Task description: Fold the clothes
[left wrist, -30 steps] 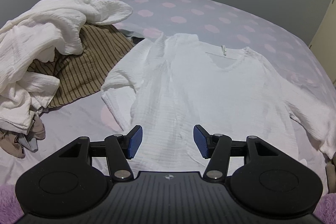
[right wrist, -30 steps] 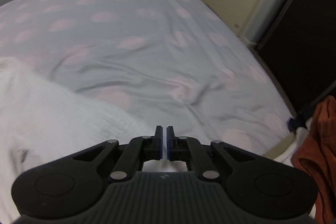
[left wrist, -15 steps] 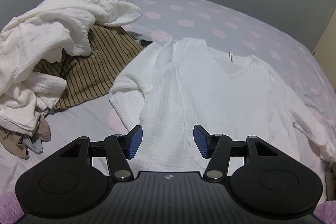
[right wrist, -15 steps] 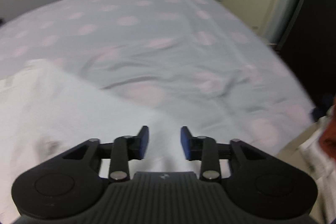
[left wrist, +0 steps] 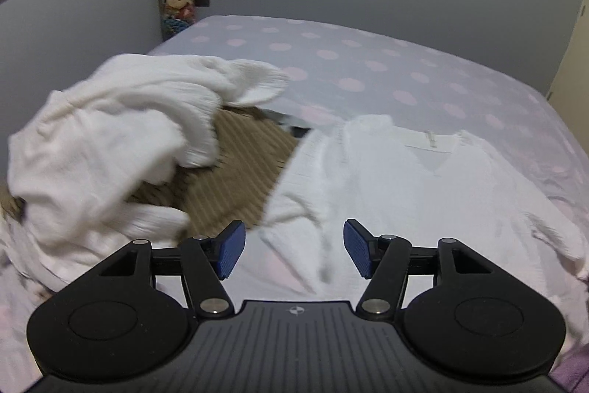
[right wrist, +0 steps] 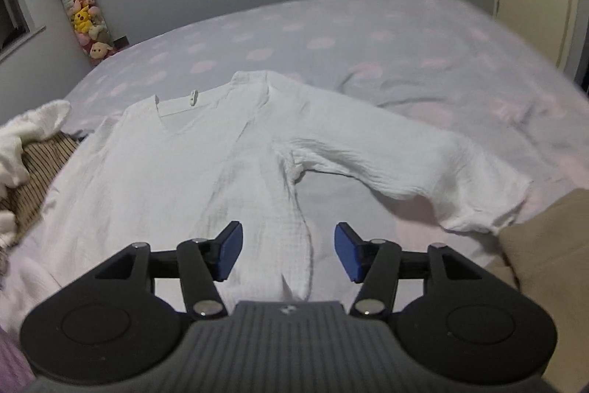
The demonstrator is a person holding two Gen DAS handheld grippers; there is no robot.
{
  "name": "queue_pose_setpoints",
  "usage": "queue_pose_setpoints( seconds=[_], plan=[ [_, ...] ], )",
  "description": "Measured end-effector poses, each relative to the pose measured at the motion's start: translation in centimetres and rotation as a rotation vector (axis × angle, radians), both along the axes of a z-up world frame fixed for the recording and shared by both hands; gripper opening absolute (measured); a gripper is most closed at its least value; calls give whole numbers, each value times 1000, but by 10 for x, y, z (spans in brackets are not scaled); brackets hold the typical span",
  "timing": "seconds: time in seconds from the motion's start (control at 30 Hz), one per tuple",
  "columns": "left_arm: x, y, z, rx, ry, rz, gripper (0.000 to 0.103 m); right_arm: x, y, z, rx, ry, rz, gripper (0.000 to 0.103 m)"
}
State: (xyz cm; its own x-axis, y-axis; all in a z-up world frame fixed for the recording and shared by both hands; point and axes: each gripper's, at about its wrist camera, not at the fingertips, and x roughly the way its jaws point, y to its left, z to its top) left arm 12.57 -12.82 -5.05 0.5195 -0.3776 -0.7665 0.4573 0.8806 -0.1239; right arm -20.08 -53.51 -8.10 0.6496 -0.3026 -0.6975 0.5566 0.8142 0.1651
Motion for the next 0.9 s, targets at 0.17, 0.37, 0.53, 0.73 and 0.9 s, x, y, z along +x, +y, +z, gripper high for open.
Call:
queue_pose_setpoints(
  seconds=[0.17, 0.37, 0.53, 0.73, 0.9],
  plan=[
    [33, 18, -15, 16, 67, -14, 58, -15, 10, -12, -46, -11, -58, 60],
    [73, 41, -32, 36, 147, -31, 58, -16, 10, -19, -51, -39, -56, 68],
    [102, 28, -64, 42, 251, -67, 58, -9, 11, -25, -60, -3, -52, 68],
    [139, -6, -111, 36, 390, -21, 58, -7, 5, -35, -25, 2, -81, 67],
    [149, -18, -143, 17, 449, 64, 57, -11, -2, -39, 27, -21, -94, 67]
  ],
)
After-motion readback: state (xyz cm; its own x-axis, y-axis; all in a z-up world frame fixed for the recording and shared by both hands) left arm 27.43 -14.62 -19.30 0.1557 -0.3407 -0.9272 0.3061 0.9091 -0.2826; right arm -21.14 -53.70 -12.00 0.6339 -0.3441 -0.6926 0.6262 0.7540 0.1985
